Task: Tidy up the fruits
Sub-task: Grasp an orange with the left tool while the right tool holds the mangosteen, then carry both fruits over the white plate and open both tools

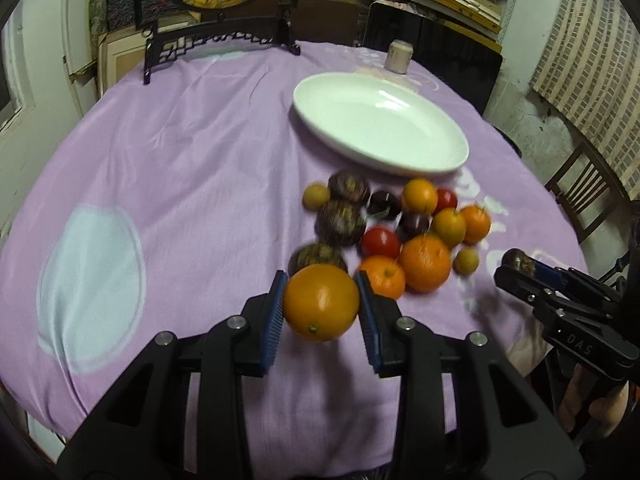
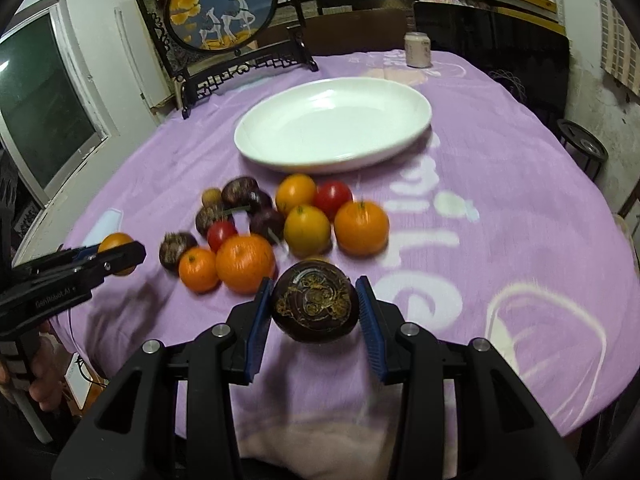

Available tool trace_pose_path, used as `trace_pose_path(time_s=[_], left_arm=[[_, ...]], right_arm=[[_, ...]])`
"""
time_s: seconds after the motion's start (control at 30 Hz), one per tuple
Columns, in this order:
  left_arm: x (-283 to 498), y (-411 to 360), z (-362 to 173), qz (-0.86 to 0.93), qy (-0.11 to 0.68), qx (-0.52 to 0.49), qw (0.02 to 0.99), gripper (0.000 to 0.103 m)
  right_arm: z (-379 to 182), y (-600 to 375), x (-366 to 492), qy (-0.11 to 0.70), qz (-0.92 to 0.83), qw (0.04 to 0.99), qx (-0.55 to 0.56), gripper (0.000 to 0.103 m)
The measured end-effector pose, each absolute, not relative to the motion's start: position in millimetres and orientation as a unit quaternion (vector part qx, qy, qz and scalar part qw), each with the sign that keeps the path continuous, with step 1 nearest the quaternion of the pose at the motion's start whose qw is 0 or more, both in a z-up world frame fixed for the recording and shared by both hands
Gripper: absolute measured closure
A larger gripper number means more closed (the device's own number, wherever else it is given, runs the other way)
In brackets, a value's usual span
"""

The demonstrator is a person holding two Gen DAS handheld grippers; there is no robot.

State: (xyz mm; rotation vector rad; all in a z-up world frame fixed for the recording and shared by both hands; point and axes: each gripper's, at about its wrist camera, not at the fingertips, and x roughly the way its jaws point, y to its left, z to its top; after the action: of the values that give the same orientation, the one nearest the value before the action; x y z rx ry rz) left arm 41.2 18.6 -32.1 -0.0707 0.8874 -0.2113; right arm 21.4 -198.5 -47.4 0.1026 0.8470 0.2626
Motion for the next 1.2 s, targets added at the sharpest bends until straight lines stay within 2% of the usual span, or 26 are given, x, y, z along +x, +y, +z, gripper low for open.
trace_pose_path(time_s=[0.13,0.27,0.43,0.6,0.83,0.87,0.9,0.97,1.1,1.2], left_arm=[[96,9,-10,-0.098,0.435,-0.018,0.895,0.068],[196,-15,14,-0.090,0.446,-0.016,0.890,0.068],[296,-52,-1,-0.084,0.478,-0.034,0.874,0.068],[339,-71,-27,-0.080,0.509,-0.035,0.856,0.068],[361,-74,-41,-0.081,0.527,-0.038,0.845,0.067],[360,-73,-39,-0.084,0.526,-0.042,0.845,0.062],[357,-71,-34,-0.089,0.523,-0.046,0.847,0.049],[341,-63,-16,-0.090,0.501,-0.049,0.859,0.037],[285,-42,16,-0.094,0.459,-0.037,0.883,0.032],[223,-19,25,-0.094,0.432,-0.044,0.896,0.023]], right_arm=[[-24,-199,64,0.401,0.144,0.904,0.028,0.061],[-3,-196,140,0.390,0.130,0.911,-0.023,0.061],[-22,-202,249,0.428,0.152,0.891,-0.002,0.061],[-47,-199,304,0.463,0.162,0.871,-0.012,0.061],[-58,-197,321,0.475,0.149,0.867,-0.018,0.058],[-55,-198,319,0.474,0.142,0.869,-0.019,0.055],[-51,-200,316,0.472,0.136,0.871,-0.020,0.047],[-39,-204,304,0.459,0.127,0.879,-0.026,0.046],[-5,-214,246,0.436,0.108,0.893,-0.036,0.043],[4,-220,190,0.421,0.109,0.900,-0.016,0.040]])
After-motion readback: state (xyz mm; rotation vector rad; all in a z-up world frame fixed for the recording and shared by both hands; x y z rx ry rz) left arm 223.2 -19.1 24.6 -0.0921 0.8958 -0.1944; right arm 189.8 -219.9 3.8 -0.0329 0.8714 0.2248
